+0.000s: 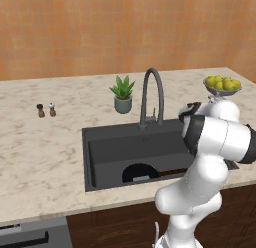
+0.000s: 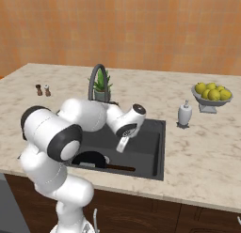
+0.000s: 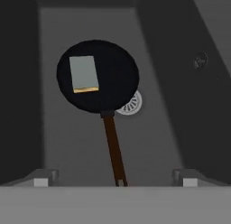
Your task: Pick the pan and sponge and place them into the sink. Then turn on the water.
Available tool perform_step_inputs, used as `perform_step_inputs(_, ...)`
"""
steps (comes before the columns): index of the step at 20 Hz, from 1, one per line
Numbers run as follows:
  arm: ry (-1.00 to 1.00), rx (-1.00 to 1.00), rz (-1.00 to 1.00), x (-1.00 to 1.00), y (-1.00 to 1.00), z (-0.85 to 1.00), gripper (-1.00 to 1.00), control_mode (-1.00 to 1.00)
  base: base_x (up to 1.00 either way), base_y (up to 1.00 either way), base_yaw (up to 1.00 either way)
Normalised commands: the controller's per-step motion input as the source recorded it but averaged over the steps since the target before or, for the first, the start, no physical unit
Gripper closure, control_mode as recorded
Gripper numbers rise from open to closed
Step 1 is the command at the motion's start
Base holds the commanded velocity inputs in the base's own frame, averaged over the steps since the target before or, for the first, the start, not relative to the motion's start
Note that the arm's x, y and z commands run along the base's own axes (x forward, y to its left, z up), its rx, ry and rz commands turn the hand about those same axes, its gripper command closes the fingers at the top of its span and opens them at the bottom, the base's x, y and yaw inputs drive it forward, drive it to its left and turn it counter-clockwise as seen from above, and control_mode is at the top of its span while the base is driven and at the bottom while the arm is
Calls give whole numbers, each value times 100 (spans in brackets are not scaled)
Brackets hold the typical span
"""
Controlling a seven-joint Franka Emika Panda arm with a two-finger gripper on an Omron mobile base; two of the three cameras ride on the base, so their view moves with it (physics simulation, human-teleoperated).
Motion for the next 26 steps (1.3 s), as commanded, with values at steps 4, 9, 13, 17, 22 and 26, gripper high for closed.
perform_step_inputs(4, -12, 25, -1, -12, 3, 48, -100, -100, 0, 0, 0)
perform_step_inputs(9, -10, 33, -10, 0, 8, 39, -100, -100, 0, 0, 0)
perform_step_inputs(13, -7, 26, -16, 8, 8, 24, -100, -100, 0, 0, 0)
perform_step_inputs(17, -10, 33, -12, 5, 10, 6, -100, -100, 0, 0, 0)
perform_step_inputs(22, -20, 31, -8, 0, 8, 0, -100, -100, 0, 0, 0)
perform_step_inputs(26, -23, 24, -4, 6, 0, 0, -100, -100, 0, 0, 0)
